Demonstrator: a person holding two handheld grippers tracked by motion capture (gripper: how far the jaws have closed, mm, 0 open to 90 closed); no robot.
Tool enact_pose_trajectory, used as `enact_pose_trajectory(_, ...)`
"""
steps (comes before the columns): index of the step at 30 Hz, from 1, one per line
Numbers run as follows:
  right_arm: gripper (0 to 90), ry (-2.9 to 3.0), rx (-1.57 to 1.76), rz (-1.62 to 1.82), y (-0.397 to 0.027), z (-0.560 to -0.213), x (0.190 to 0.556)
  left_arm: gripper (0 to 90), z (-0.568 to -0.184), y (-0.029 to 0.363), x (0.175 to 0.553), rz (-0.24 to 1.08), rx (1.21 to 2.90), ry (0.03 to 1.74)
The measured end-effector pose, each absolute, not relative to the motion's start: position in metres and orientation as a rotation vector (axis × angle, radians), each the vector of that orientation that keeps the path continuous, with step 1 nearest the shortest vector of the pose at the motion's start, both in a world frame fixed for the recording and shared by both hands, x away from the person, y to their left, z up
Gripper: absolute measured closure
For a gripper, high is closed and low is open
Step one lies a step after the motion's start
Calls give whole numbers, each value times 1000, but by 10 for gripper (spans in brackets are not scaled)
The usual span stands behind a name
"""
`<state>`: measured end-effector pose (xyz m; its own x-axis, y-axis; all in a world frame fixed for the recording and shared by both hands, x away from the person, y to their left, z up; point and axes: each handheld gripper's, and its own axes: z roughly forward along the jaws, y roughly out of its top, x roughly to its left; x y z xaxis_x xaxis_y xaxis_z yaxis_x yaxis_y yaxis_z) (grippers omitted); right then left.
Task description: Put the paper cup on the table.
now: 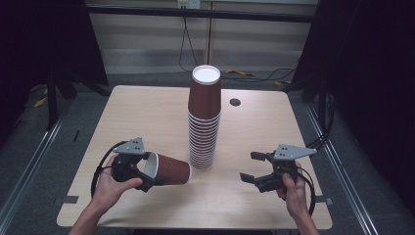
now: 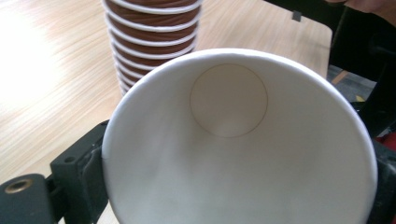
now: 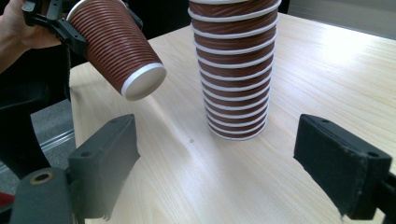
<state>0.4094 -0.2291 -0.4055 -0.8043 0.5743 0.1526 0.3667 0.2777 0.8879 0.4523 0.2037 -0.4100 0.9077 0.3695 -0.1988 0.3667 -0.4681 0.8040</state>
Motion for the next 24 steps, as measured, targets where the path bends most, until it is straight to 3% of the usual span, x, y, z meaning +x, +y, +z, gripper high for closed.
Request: enact_pose_trajectory(24,132,2250,911,1527,-238,-403,393,74,-399,235,484,105,2200,708)
